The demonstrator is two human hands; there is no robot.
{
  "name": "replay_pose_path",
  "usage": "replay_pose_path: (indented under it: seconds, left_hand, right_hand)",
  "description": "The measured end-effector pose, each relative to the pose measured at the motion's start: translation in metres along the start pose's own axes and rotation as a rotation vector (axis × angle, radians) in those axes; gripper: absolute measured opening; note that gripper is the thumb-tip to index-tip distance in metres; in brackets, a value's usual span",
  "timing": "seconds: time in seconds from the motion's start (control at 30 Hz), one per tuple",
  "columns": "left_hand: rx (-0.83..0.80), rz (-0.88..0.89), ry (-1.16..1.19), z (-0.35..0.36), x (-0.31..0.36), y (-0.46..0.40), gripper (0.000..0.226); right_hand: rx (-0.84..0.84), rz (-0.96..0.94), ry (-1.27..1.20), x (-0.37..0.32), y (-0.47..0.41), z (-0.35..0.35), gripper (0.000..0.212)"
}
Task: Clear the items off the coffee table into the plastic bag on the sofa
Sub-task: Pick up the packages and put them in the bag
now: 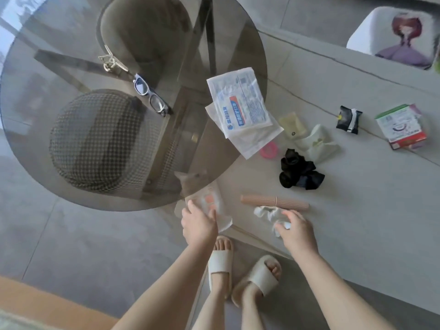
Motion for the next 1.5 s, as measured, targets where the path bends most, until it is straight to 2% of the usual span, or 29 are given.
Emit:
replay_pose_path:
  seconds: [0.2, 0.3, 0.4, 0.47, 0.53, 0.63, 0.73, 0.83, 1.0, 1.1, 1.2, 1.3, 1.37, 1.43, 1.5]
  left_hand:
    - [0.099, -0.058, 0.044, 0.006, -0.008, -0.015, 0.086]
    - [0.055, -0.116, 0.058, 0.013, -0.012, -0.018, 0.091]
    - [-0.009, -0.194, 0.158, 0.024, -0.016, -0.016, 0.089]
    - [-0.047, -0.231, 0.24, 0.032, -0.015, -0.011, 0.09]
    - [-0.084, -0.239, 0.385, 0.04, -0.012, -0.004, 0.091]
    - [-0.114, -0.276, 0.548, 0.051, -0.013, 0.008, 0.088]
    - [-0.163, -0.251, 0.583, 0.066, -0.011, 0.012, 0.082]
    - [-0.22, -0.198, 0.573, 0.083, -0.006, 0.015, 0.071]
    - [-0.242, -0.131, 0.511, 0.097, 0.002, 0.017, 0.067]
    - [-0.241, -0.149, 0.475, 0.099, 0.009, 0.026, 0.06]
    - [-0.233, -0.15, 0.388, 0.098, 0.021, 0.041, 0.053]
    - [-0.256, -0.081, 0.352, 0.099, 0.047, 0.064, 0.058]
    - [-0.287, -0.025, 0.339, 0.104, 0.066, 0.082, 0.062]
    - [-0.321, 0.028, 0.294, 0.109, 0.084, 0.104, 0.054]
    - [-0.366, 0.088, 0.253, 0.116, 0.104, 0.13, 0.046]
  right_hand:
    - [0.032, 0.082, 0.264, 0.012, -0.016, 0.019, 0.044]
    - [0.11, 0.086, 0.328, 0.01, -0.019, 0.016, 0.04]
    - [0.076, 0.083, 0.381, 0.013, -0.024, 0.015, 0.04]
    - [0.087, 0.026, 0.386, 0.011, -0.023, 0.007, 0.027]
    - [0.176, -0.091, 0.312, 0.003, -0.016, -0.013, 0.016]
    - [0.268, -0.255, 0.247, -0.008, -0.014, -0.04, 0.017]
    - [0.15, -0.329, 0.206, -0.017, -0.033, -0.042, 0.018]
    - [0.047, -0.355, 0.318, -0.024, -0.055, -0.027, 0.026]
    - [0.17, -0.235, 0.544, -0.018, -0.059, -0.024, 0.038]
    - [0.08, -0.26, 0.565, 0.0, -0.056, -0.014, 0.036]
    - [0.064, -0.249, 0.479, 0.019, -0.044, -0.028, 0.036]
    - [-0.003, -0.172, 0.323, 0.043, -0.029, -0.051, 0.041]
    - [-0.089, -0.058, 0.003, 0.066, -0.014, -0.07, 0.036]
    - [-0.124, 0.023, -0.334, 0.089, 0.007, -0.088, 0.035]
    - [-0.106, 0.031, -0.52, 0.106, 0.033, -0.112, 0.034]
Point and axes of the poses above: each hand's wrist, its own y-axis away from the middle knuckle, its own z-axis out of the palm, x = y × z, the point moved 10 cm from there along -y, towards the middle knuckle, and after that the axes turned 10 degrees about -x, right-handed, at the moved point
